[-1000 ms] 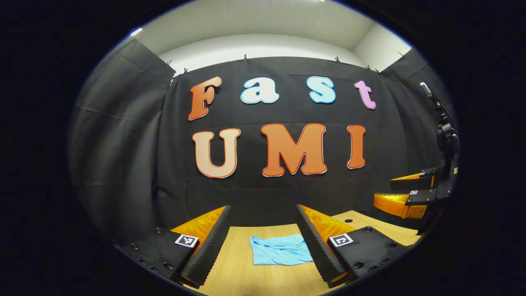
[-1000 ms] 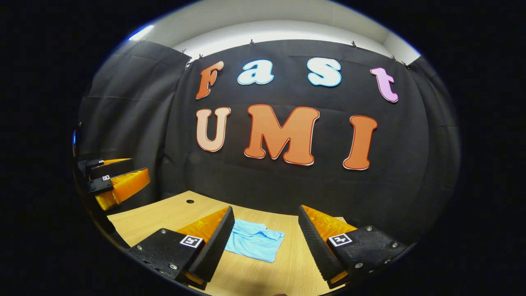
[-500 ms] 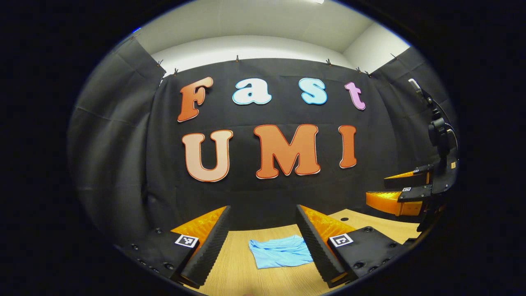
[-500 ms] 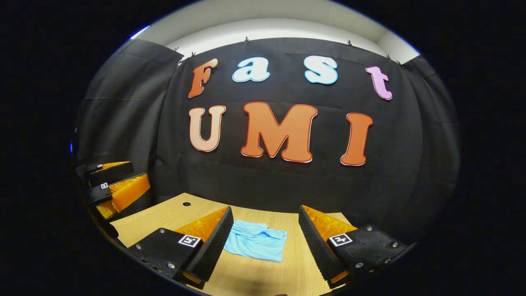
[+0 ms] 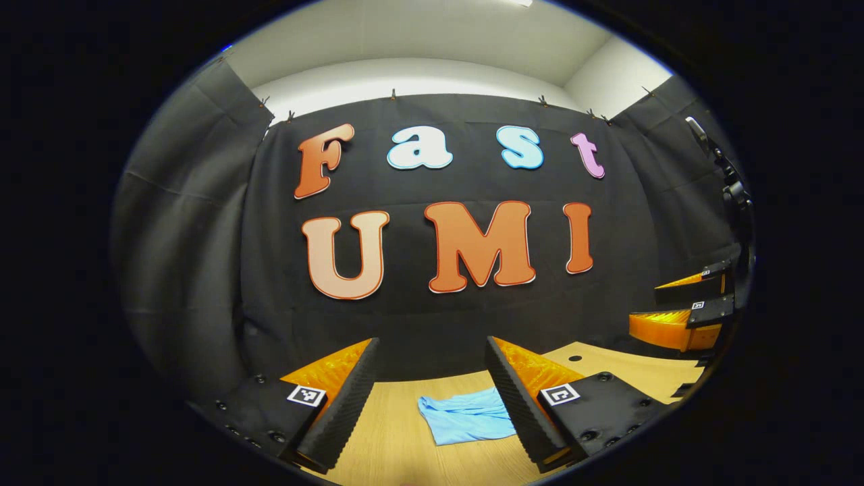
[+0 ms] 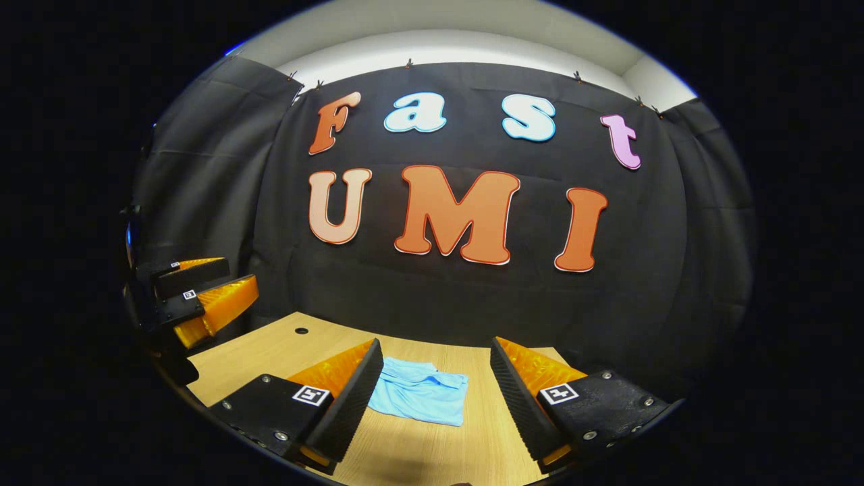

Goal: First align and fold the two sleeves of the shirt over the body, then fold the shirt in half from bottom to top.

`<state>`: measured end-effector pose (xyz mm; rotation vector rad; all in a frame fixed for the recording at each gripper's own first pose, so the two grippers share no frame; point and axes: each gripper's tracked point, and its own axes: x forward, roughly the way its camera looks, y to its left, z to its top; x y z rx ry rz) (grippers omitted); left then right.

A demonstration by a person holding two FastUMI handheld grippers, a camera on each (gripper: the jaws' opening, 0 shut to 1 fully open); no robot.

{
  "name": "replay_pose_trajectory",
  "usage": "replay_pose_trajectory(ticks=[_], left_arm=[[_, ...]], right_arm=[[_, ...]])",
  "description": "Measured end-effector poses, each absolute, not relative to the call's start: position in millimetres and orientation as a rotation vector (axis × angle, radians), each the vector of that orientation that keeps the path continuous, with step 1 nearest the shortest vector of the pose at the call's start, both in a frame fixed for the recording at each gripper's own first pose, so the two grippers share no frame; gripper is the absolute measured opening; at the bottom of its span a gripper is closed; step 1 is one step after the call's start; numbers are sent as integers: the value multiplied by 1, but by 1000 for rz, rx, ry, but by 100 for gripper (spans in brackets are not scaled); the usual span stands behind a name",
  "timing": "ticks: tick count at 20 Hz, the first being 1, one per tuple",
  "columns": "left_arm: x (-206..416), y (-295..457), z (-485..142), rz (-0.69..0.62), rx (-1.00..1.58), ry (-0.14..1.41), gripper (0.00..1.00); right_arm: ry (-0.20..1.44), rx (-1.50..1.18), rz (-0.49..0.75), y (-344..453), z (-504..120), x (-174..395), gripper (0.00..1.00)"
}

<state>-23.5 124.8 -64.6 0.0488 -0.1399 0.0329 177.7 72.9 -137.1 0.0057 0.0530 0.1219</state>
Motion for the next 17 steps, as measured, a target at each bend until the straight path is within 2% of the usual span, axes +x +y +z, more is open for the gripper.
replay_pose_trajectory(ticks=[5, 9, 17], left_arm=[[-23, 104, -56, 80, 50, -160, 100], [-24, 78, -52, 171, 35, -153, 100], [-40, -1, -40, 261, 11, -145, 100]], right_arm=[[43, 3, 202, 62, -141, 177, 97], [33, 16, 295, 40, -144, 173, 97], [29, 19, 418, -7, -154, 166, 97]])
